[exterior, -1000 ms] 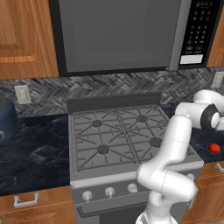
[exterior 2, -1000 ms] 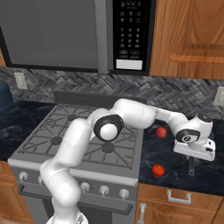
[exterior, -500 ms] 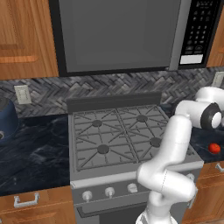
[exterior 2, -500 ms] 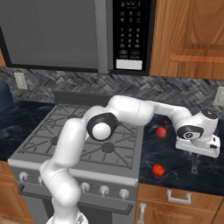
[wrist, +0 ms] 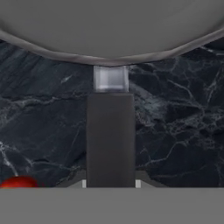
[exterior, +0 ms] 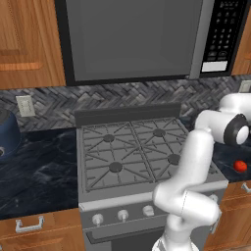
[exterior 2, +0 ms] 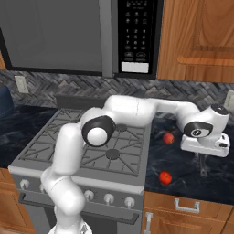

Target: Place the pan on the front right burner on the stove. Then place the tomato and the onion in the pan and turn on the front right burner.

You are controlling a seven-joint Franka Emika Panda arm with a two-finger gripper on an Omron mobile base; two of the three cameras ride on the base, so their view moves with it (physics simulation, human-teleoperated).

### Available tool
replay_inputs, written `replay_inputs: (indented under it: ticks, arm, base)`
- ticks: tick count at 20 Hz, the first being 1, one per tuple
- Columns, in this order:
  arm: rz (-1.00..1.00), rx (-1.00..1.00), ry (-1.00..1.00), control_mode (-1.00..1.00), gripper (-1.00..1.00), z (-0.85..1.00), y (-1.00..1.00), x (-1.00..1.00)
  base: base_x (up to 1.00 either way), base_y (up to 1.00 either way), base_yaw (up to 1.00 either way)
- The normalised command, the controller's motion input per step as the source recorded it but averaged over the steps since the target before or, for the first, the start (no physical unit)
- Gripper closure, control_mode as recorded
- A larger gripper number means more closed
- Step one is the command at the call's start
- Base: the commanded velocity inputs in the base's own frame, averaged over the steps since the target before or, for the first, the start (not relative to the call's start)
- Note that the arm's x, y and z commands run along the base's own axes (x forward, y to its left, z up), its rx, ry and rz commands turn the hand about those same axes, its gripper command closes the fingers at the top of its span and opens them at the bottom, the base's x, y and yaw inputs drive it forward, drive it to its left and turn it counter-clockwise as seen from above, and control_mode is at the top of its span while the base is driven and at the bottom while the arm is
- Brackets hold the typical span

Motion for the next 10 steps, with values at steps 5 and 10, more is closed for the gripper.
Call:
replay_inputs:
  ticks: [5, 10]
  arm:
    - [0.2, 0.0, 0.0, -1.0, 1.0, 0.17, 0.47, -0.01]
    - [0.21, 0.0, 0.0, -1.0, 1.0, 0.09, 0.43, -0.03]
  base:
    - [0.0, 0.0, 0.0]
    - [0.0, 0.0, 0.0]
